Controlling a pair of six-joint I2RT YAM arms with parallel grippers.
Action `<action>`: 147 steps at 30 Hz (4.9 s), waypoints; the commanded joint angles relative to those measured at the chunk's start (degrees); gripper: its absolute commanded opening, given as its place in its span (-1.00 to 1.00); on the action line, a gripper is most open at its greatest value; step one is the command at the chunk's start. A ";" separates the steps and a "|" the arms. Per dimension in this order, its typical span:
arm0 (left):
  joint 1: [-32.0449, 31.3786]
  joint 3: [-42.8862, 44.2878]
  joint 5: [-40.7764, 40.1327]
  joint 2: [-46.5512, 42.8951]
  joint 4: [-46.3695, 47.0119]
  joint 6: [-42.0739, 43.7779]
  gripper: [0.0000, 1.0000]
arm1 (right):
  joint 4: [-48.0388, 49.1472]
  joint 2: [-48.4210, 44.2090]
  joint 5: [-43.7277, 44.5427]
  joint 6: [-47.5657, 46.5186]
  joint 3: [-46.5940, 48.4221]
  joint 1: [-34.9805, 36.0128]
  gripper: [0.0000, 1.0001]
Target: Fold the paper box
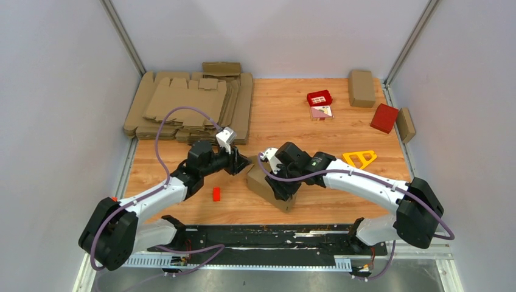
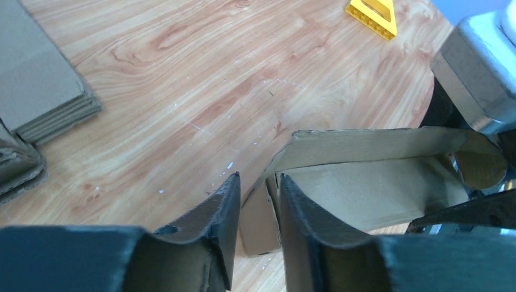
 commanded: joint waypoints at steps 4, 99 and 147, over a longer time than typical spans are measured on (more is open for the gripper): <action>0.09 0.97 5.16 -0.51 4.49 -0.61 -0.75 | 3.17 -0.47 0.61 0.17 0.85 0.53 -0.12; -11.20 -2.94 -11.38 -6.45 -7.37 3.10 -1.00 | 5.89 -21.58 24.44 34.02 -10.47 -0.10 -0.77; -12.57 3.79 -17.38 -0.60 -12.61 3.84 -1.00 | 4.60 -23.24 17.73 46.66 -15.39 -3.74 -1.00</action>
